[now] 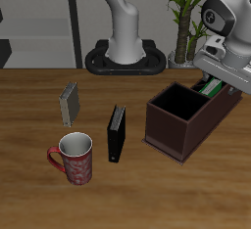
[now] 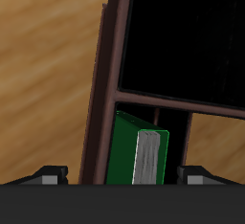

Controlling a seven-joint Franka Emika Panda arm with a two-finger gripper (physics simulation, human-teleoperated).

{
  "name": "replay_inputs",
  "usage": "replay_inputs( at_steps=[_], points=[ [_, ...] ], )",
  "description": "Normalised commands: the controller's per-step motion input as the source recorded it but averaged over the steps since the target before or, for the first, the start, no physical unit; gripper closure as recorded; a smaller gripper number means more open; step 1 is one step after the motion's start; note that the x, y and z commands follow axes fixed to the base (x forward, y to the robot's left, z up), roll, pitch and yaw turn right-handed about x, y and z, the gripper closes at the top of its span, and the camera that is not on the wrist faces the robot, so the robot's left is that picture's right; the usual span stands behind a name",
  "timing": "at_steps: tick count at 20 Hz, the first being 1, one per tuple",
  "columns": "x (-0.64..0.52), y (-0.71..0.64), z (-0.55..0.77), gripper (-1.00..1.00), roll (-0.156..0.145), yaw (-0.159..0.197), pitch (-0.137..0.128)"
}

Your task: Place the green book into the left desk caddy's back compartment

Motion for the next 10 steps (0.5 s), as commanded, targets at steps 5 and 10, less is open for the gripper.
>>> replay_inputs(
  at_steps=[5,10],
  points=[
    [-0.03,-0.07,0.08,-1.00,-0.011,-0.004,-0.017],
    [-0.02,-0.09,0.06,-1.00,-0.018,0.001,-0.011]
  ],
)
